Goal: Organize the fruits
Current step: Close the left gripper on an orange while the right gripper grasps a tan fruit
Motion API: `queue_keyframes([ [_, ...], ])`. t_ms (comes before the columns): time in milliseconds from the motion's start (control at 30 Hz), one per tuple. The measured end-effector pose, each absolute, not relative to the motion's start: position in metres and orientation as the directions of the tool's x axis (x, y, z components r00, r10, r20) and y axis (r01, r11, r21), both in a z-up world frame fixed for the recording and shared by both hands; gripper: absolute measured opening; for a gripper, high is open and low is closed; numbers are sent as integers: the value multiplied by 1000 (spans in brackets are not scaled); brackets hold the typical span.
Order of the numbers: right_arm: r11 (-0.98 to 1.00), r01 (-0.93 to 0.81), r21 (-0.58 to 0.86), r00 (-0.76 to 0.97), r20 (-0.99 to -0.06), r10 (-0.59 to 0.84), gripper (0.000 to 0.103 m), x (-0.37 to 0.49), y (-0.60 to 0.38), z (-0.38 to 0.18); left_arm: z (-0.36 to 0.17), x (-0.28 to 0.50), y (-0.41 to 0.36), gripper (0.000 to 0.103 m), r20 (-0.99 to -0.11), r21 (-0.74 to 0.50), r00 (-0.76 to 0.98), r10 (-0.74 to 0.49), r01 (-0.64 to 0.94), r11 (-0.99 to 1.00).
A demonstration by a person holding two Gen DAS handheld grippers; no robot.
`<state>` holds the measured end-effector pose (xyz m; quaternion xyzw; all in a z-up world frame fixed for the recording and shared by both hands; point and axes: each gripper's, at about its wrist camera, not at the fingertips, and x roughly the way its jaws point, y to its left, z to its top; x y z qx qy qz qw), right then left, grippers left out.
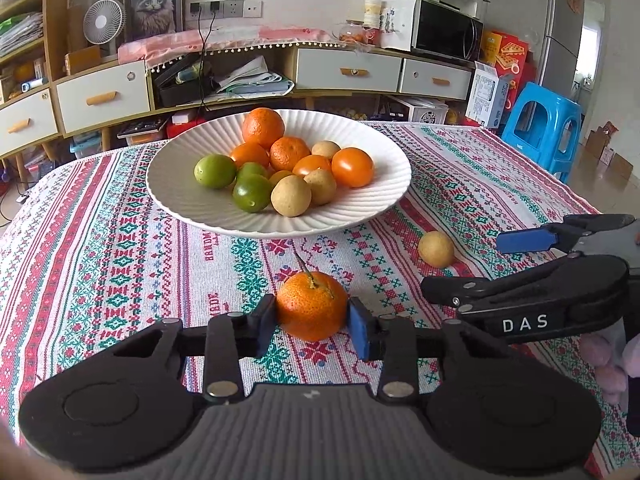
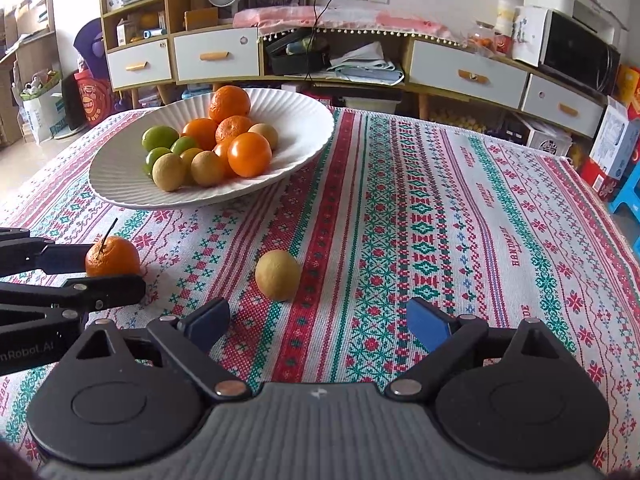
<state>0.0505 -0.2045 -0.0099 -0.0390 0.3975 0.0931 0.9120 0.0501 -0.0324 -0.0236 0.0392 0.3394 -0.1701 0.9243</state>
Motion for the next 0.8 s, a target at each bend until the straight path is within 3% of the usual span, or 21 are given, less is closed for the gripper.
queue_keyframes([
  [167,977,-214,10,667,-729,154,79,54,-201,-8,-22,47,-31,40,-648,-49,703,-294,346,937],
  [533,966,-254,45,655,-727,207,39,55,-191,-3,-20,42,-23,40,-660,-54,689,-300,354,934],
  [700,967,-254,36,661,-723,200,25,55,-186,-2,-18,40,-17,40,-659,-61,690,-300,349,935],
  [800,968,-248,28,661,-726,190,22,56,-184,0,-15,40,-14,40,-654,-64,693,-302,346,936],
])
